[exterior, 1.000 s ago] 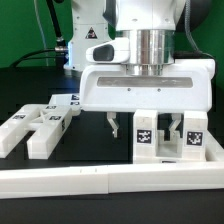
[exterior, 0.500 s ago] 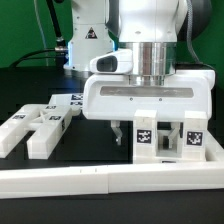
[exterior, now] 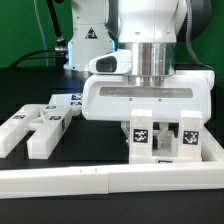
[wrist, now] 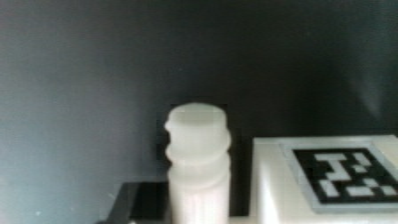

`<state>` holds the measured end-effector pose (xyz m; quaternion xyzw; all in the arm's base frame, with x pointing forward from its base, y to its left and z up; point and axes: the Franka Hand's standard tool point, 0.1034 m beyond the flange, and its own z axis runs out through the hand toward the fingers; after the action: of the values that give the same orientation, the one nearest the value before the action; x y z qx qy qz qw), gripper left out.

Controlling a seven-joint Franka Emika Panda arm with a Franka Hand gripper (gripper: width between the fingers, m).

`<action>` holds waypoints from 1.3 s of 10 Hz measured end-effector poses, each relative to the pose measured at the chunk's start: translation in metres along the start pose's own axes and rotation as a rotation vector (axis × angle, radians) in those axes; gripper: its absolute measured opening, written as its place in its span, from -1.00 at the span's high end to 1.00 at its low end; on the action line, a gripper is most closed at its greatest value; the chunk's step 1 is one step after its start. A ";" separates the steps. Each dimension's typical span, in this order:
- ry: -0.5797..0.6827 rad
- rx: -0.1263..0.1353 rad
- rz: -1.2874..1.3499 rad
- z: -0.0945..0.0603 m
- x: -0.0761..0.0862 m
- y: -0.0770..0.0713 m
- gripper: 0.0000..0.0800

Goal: Assemble chair

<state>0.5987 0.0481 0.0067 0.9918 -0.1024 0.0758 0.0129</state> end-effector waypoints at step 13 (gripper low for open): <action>-0.314 -0.020 -0.049 -0.052 0.003 0.027 0.37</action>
Offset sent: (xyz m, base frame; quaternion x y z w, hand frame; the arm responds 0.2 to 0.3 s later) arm -0.0073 -0.0130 0.0376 0.0116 -0.0335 -0.0195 0.9992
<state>0.5883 0.0234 0.0589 0.9935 -0.0798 -0.0814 0.0085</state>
